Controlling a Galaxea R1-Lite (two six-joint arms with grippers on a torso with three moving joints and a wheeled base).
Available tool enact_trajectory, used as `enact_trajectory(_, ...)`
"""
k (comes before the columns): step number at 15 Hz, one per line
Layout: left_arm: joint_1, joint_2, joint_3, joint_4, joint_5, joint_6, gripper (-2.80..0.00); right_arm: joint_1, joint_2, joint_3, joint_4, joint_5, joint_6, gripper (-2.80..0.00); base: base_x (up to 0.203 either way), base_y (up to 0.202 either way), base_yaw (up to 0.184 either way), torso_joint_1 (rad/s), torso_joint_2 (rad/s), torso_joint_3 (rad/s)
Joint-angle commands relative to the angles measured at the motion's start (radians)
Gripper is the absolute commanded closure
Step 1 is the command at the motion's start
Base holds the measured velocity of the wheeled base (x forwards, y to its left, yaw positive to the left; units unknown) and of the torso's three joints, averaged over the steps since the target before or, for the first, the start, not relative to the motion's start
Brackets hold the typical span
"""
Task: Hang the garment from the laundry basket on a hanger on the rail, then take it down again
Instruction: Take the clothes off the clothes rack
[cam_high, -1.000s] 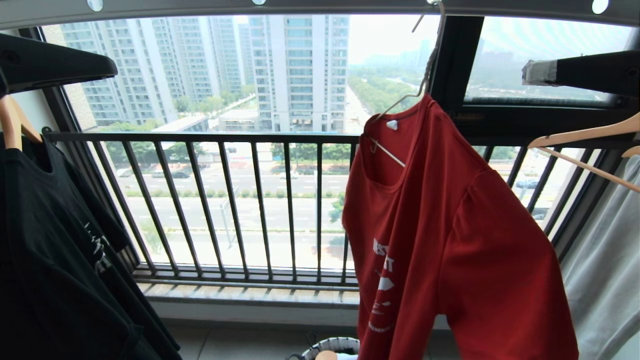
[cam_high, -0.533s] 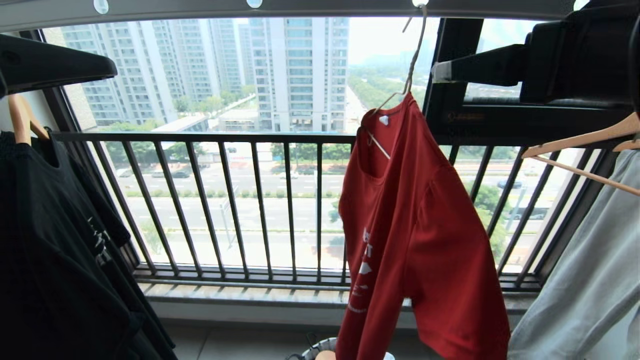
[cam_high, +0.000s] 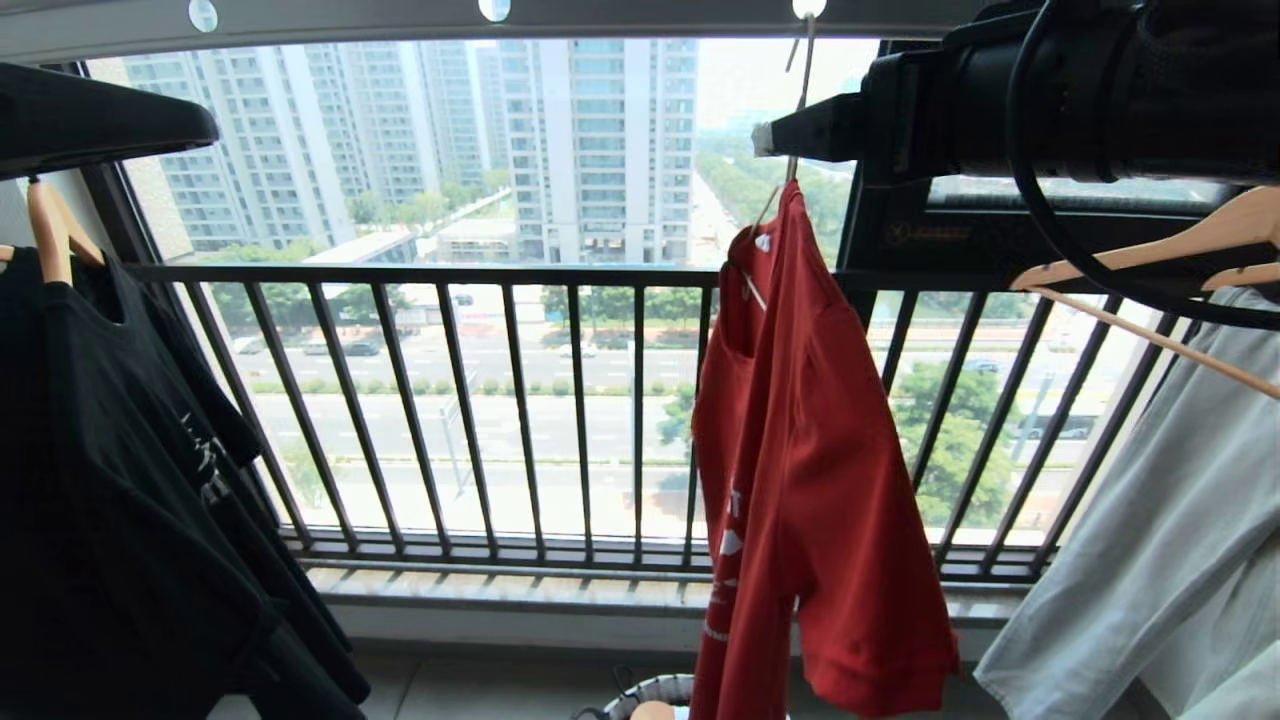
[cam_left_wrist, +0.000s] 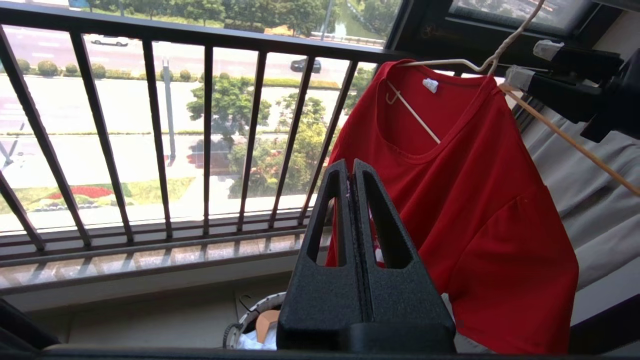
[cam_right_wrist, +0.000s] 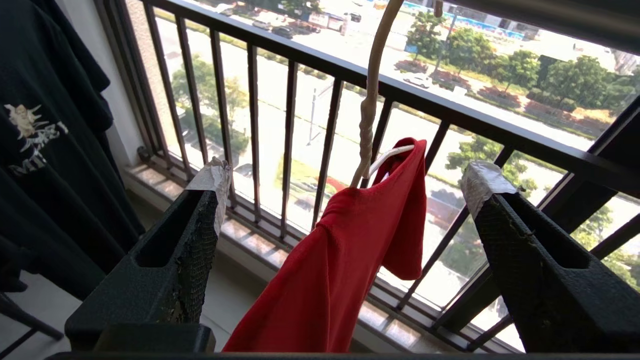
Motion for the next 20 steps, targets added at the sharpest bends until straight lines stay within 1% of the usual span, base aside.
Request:
enact_trajectory(1,0.0,-0.011,-0.001,0.002,0.002,-0.002,0.0,0.016,0.074,-0.046,-0.001,-0.047,-0.019,-2.8,0.0,0.0,0.0,0.0,0.0,0.0)
enact_trajectory(4,0.0,-0.014,-0.002,0.002,0.001,-0.002,0.0,0.019,0.122,-0.098,-0.003,-0.121,-0.023,-2.8,0.0,0.0,0.0,0.0,0.0,0.0)
enact_trajectory(8,0.0,-0.022,-0.002,0.002,0.001,0.0,0.0,0.019,0.186,-0.176,-0.003,-0.164,-0.03,-2.8,0.0,0.0,0.0,0.0,0.0,0.0)
enact_trajectory(10,0.0,-0.022,-0.002,0.002,0.002,0.0,0.0,0.019,0.201,-0.181,-0.019,-0.173,-0.054,-2.8,0.0,0.0,0.0,0.0,0.0,0.0)
enact_trajectory(11,0.0,-0.023,-0.002,0.002,0.001,0.0,0.0,0.018,0.221,-0.181,-0.048,-0.197,-0.063,-2.8,0.0,0.0,0.0,0.0,0.0,0.0)
enact_trajectory(12,0.0,-0.025,-0.003,0.002,0.001,0.0,0.0,0.016,0.231,-0.18,-0.069,-0.216,-0.075,-0.01,0.0,0.0,0.0,0.0,0.0,0.0)
enact_trajectory(20,-0.003,-0.021,0.0,0.002,-0.002,0.0,0.0,0.014,0.21,-0.179,-0.075,-0.22,-0.08,0.0,0.0,0.0,0.0,0.0,0.0,0.0)
